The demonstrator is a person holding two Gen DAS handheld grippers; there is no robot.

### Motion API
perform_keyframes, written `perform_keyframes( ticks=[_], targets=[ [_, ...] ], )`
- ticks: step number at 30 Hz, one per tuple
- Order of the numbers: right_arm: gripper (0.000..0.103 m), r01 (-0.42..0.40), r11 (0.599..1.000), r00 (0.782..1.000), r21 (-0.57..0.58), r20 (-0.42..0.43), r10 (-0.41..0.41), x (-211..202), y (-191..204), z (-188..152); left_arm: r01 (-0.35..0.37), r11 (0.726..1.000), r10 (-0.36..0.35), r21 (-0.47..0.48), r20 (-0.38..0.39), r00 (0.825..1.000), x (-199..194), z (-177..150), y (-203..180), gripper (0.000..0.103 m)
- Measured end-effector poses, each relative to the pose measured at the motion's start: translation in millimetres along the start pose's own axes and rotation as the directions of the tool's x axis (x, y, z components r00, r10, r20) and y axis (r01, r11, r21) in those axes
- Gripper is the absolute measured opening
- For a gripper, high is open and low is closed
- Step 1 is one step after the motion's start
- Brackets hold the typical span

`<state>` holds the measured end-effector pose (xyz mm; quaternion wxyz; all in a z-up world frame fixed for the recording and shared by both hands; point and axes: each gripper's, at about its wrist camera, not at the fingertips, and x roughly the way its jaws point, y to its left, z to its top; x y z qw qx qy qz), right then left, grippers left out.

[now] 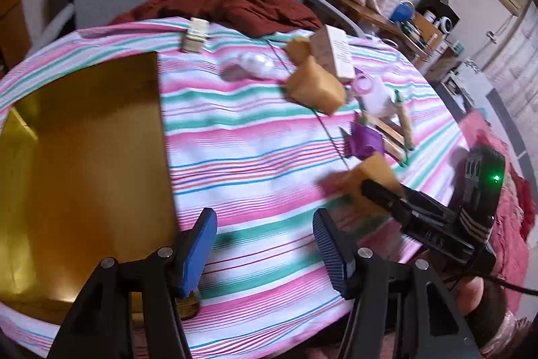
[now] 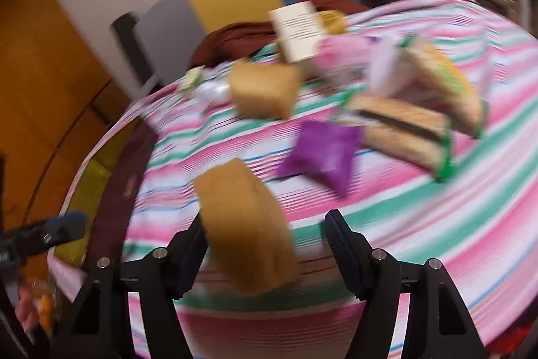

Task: Organize objects
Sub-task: 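Move right tool to the cracker packet while left tool reaches the yellow sponge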

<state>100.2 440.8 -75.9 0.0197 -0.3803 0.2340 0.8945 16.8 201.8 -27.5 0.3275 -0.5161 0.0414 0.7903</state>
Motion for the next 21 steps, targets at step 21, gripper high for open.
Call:
perform_keyframes(
  ticks=[21],
  targets=[
    [0.080,0.199,0.911,0.973,-0.360,-0.040,-0.229,25,-83,62,0.188,0.976,-0.179,0.110,-0.086,0.980,34,16,-67,0.061]
  ],
)
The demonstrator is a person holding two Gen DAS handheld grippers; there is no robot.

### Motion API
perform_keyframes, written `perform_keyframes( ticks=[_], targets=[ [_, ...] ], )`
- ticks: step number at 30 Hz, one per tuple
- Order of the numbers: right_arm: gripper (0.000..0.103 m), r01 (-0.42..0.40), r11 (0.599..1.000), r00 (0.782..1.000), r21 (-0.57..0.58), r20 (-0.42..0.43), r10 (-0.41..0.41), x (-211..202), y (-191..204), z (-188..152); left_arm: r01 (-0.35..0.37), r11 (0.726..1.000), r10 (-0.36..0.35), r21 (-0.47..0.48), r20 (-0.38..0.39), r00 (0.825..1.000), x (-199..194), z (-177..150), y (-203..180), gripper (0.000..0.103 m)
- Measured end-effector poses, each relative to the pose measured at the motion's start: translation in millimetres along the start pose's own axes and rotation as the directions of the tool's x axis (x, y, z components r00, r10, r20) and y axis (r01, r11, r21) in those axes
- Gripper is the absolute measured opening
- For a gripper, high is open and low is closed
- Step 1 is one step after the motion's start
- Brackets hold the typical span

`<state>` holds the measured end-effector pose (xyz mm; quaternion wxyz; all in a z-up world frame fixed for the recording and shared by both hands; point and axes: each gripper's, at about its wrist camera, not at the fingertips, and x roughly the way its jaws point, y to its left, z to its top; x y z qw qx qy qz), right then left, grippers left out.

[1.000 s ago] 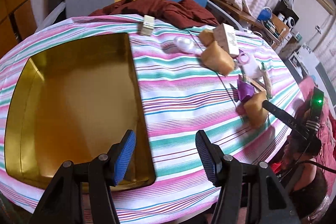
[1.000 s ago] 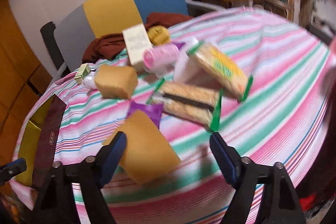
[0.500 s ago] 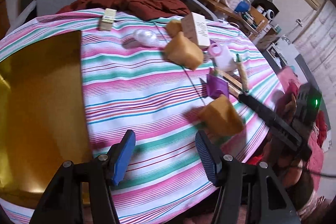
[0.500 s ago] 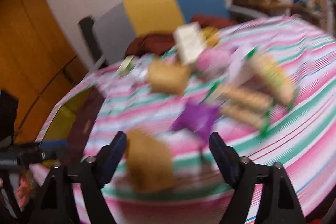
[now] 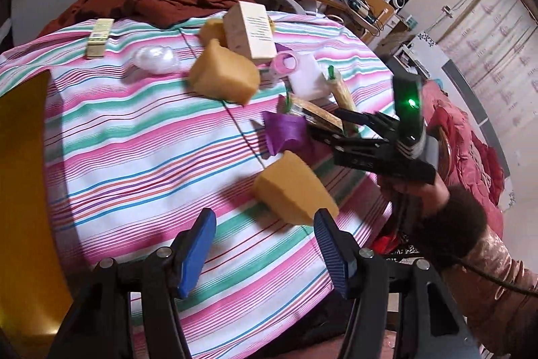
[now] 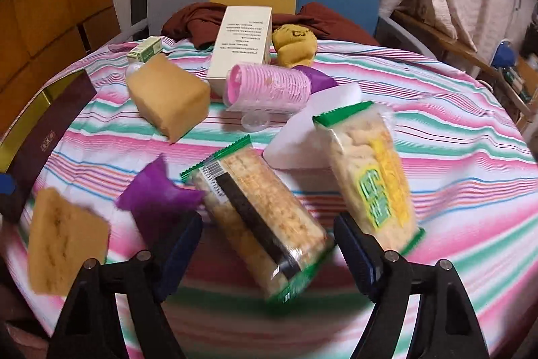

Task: Organize objects
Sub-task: 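Move right tool to the cracker packet while left tool reaches the yellow sponge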

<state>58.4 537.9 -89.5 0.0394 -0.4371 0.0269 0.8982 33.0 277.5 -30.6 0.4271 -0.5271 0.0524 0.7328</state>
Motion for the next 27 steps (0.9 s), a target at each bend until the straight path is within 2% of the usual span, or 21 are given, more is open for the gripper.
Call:
perform_keyframes(
  ticks=[3,4,6,10,13,16,22,27],
  targets=[
    [0.077,-0.024,0.999,1.000,0.044,0.008,0.024,10,-5,1,0.007,1.000,-0.006,0.008,-0.033,0.999,10,4,-5,0.063],
    [0.075,-0.031,0.998,1.000,0.063,0.010,0.030,12,-5,-1,0.004,1.000,-0.004,0.012,-0.050,0.999,14,5,-8,0.067],
    [0.070,-0.010,0.996,0.999,0.086,0.036,0.007,12,-2,-5,0.011,1.000,-0.010,0.011,-0.072,0.997,22,8,-10,0.072],
    [0.059,0.035,0.989,0.996,0.143,0.071,-0.045,4,6,-10,0.058,0.998,-0.061,-0.030,-0.120,0.991,41,11,-14,0.072],
    [0.056,0.083,0.978,0.990,0.189,0.096,-0.103,-3,9,-19,0.076,0.995,-0.085,-0.066,-0.138,0.987,54,16,-17,0.072],
    [0.055,0.121,0.969,0.981,0.215,0.126,-0.150,-6,9,-29,0.063,0.996,-0.071,-0.059,-0.136,0.988,63,20,-22,0.072],
    [0.055,0.128,0.965,0.973,0.228,0.158,-0.166,-7,9,-32,-0.035,0.999,0.031,-0.034,-0.108,0.994,80,20,-19,0.070],
    [0.055,0.151,0.964,0.967,0.219,0.168,-0.190,-5,13,-35,0.081,0.990,-0.086,-0.113,-0.041,0.995,77,10,3,0.064]
  ],
)
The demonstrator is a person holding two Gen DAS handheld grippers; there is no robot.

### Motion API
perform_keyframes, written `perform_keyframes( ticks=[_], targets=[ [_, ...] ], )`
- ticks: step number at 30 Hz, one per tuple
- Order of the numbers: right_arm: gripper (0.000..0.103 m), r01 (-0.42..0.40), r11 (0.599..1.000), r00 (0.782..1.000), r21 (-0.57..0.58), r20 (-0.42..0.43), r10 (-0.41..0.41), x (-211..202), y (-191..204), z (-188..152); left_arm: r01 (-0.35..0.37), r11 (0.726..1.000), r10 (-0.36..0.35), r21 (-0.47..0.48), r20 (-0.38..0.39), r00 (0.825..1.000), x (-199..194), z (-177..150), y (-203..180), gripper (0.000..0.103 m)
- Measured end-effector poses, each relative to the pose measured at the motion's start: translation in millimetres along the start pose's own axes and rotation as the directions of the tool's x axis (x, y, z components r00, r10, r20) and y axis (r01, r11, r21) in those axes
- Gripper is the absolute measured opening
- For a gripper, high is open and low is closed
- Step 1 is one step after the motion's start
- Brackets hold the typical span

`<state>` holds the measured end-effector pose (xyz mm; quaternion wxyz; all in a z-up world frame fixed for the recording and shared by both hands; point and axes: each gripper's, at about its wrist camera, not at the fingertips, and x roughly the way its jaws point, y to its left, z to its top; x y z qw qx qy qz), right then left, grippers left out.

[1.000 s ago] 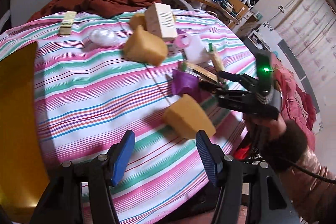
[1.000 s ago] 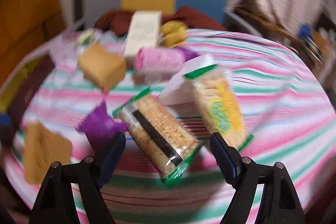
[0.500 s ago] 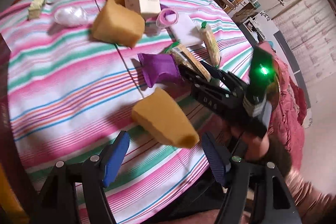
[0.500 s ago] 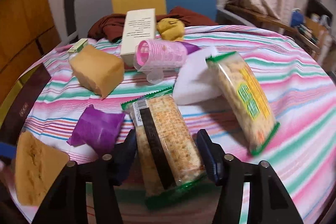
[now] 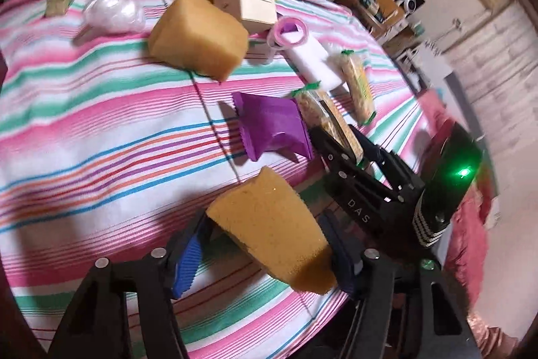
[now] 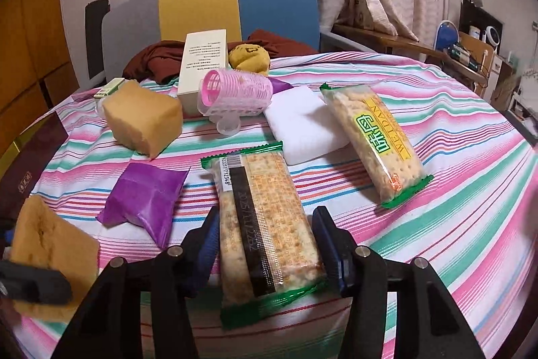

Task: Organize objects
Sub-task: 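Grasp the cracker packet with right tool while left tool grasps the sponge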

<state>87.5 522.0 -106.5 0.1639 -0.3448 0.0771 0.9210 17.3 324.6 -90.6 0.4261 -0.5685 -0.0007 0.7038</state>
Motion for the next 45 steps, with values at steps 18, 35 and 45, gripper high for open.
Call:
perform_keyframes(
  ticks=[18,35,45],
  targets=[
    [0.051,0.089,0.994,0.994,0.061,-0.064,-0.085,-11,14,-4,0.035,0.999,-0.037,0.027,0.058,0.998,-21,-19,10,0.039],
    [0.049,-0.033,0.962,0.990,0.272,-0.122,0.068,-54,34,-11,-0.031,0.996,0.011,0.079,0.239,0.971,-87,-39,31,0.039],
    [0.049,-0.133,0.973,0.986,0.189,-0.071,0.149,-77,81,9,-0.079,0.996,0.064,0.029,0.351,0.934,-132,-49,60,0.039]
  ],
)
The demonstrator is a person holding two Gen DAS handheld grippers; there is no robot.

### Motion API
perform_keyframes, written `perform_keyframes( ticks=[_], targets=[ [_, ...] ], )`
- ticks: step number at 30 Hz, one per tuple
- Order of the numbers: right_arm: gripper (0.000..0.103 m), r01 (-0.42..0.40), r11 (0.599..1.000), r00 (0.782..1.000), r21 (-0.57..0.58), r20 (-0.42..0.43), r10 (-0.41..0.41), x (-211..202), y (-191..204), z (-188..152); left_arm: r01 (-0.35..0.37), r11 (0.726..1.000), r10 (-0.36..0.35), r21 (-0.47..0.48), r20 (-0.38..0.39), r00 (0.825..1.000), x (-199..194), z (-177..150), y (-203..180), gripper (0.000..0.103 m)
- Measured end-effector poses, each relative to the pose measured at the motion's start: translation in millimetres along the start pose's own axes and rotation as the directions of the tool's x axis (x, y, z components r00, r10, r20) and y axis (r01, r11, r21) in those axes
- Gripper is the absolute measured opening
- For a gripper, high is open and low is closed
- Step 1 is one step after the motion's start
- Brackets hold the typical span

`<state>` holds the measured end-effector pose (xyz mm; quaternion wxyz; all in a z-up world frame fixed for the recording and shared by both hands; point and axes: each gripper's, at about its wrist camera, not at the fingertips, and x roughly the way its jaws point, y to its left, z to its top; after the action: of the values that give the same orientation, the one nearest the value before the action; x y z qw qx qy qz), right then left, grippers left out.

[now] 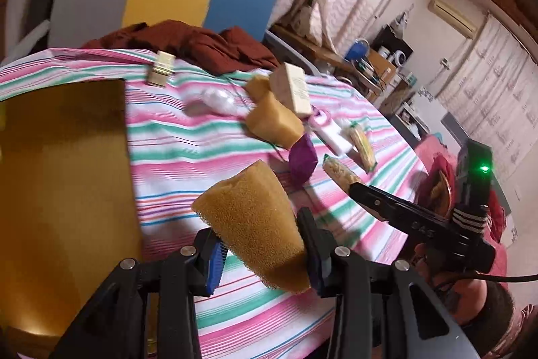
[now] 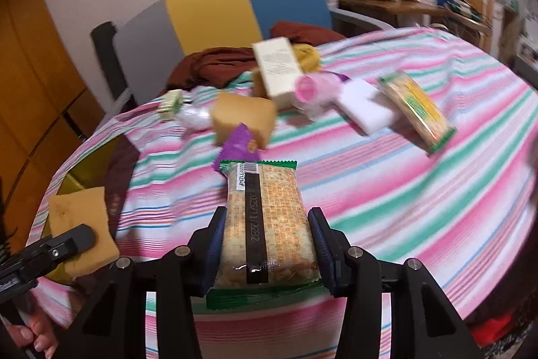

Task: Organize objects
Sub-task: 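Grasp the cracker packet with right tool while left tool grasps the sponge, then place cracker packet and sponge into the gold tray, opening both tools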

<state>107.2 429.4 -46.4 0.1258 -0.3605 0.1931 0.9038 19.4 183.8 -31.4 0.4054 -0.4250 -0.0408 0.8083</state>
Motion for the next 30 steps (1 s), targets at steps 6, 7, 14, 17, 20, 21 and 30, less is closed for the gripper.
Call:
perform_keyframes(
  ticks=[6,7,14,17,20,21,30],
  targets=[
    [0.049,-0.092,0.992,0.996,-0.090,-0.005,0.092,-4,48,8,-0.060,0.995,0.064,-0.079,0.043,0.997,-27,1,41,0.039],
    [0.049,-0.109,0.988,0.994,-0.110,-0.011,0.109,-3,58,9,-0.068,0.994,0.072,-0.086,0.047,0.996,-31,1,46,0.039],
    [0.049,-0.237,0.946,0.972,-0.223,-0.067,0.227,12,129,21,-0.153,0.976,0.163,-0.157,0.053,0.985,-57,6,98,0.039],
    [0.049,-0.278,0.910,0.960,-0.308,-0.106,0.258,27,170,25,-0.194,0.963,0.204,-0.186,0.038,0.978,-63,12,124,0.039],
    [0.049,-0.323,0.875,0.946,-0.360,-0.161,0.283,47,207,27,-0.228,0.952,0.236,-0.203,0.017,0.972,-66,19,147,0.039],
    [0.049,-0.334,0.869,0.941,-0.365,-0.176,0.288,53,216,27,-0.245,0.947,0.252,-0.210,0.006,0.968,-66,22,157,0.039],
    [0.049,-0.345,0.856,0.928,-0.385,-0.277,0.250,127,304,31,-0.361,0.903,0.346,-0.232,-0.104,0.932,-54,51,227,0.039]
  ],
)
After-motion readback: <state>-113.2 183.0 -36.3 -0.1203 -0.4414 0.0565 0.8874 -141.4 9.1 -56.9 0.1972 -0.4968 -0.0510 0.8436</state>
